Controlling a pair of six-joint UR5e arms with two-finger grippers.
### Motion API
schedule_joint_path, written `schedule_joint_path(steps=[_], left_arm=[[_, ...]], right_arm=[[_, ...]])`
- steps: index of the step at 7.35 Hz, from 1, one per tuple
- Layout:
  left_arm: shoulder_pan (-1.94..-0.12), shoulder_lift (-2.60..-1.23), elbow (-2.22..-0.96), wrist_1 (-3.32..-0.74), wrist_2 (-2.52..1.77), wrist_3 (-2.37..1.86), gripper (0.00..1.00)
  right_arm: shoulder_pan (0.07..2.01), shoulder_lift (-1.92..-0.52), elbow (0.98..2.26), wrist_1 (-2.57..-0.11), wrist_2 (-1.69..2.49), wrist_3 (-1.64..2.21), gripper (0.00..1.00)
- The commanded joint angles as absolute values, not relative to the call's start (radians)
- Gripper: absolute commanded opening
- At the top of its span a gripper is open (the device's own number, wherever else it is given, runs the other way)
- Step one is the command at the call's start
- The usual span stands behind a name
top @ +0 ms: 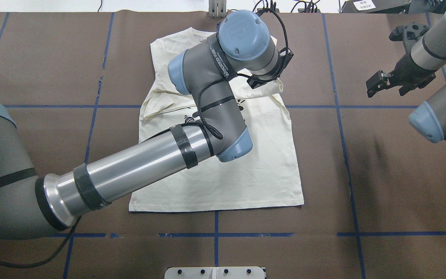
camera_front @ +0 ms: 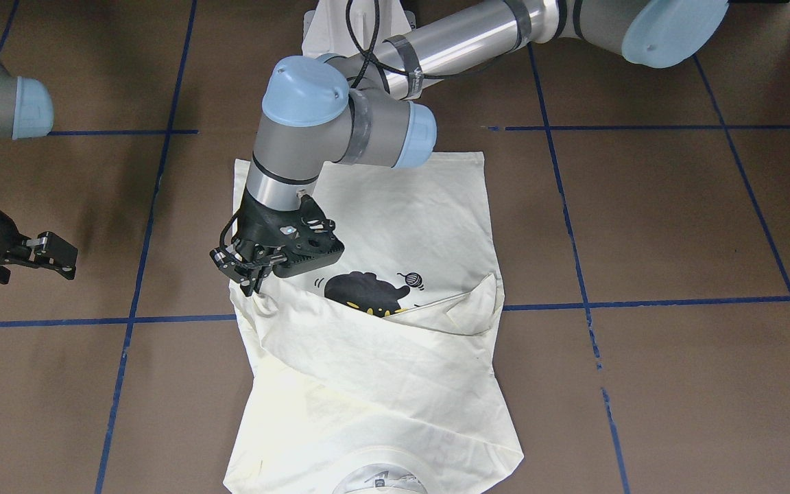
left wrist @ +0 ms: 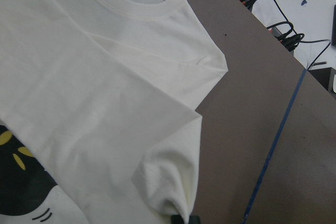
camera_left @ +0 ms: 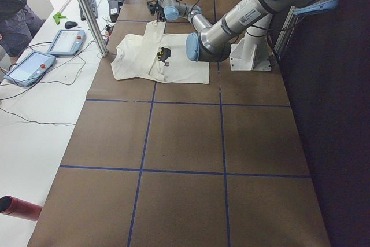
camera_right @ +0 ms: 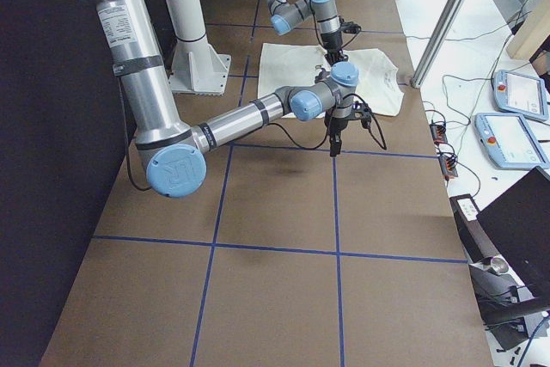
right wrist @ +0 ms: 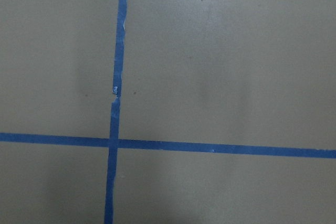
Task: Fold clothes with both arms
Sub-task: 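Fold the held sleeve across the chest with the left gripper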
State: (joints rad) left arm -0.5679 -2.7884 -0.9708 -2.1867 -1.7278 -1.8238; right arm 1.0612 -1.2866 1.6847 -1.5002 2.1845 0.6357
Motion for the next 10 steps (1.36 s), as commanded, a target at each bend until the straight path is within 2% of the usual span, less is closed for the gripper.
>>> schedule_joint_path(steps=[1, 3, 4, 5, 6, 8, 9, 10], left_arm=[[-0.525, -2.766, -0.954, -2.249, -1.686, -1.726, 1.00], [-0.543, -2.683, -1.058, -2.238, -1.701, -1.645, 1.00], [-0.570, -2.598, -1.140, -2.223, -1.786, -1.622, 1.00], [-0.606, -2.497, -1.260, -2.168, -1.851, -1.576, 1.00], [-0.615, -2.385, -1.431, -2.057, -1.859, -1.486, 1.00], [-0.624, -2.181, -1.779, -1.828, -1.858, -1.294, 1.00], [-0.630, -2.101, -1.902, -1.787, -1.859, -1.258, 1.00], [-0.635, -2.080, -1.939, -1.776, -1.859, -1.247, 0.99]], right_arm=[[1.060, -1.278, 1.686, -1.500, 2.184, 0.644, 1.00], [1.054, -1.264, 1.700, -1.499, 2.187, 0.658, 1.00], [1.037, -1.261, 1.725, -1.500, 2.187, 0.690, 1.00], [0.987, -1.265, 1.773, -1.493, 2.183, 0.783, 1.00], [0.907, -1.279, 1.819, -1.432, 2.169, 0.919, 1.00], [0.696, -1.395, 1.926, -1.231, 2.006, 1.227, 1.00], [0.592, -1.451, 1.977, -1.200, 1.937, 1.341, 1.00], [0.490, -1.474, 2.009, -1.200, 1.834, 1.406, 1.00]])
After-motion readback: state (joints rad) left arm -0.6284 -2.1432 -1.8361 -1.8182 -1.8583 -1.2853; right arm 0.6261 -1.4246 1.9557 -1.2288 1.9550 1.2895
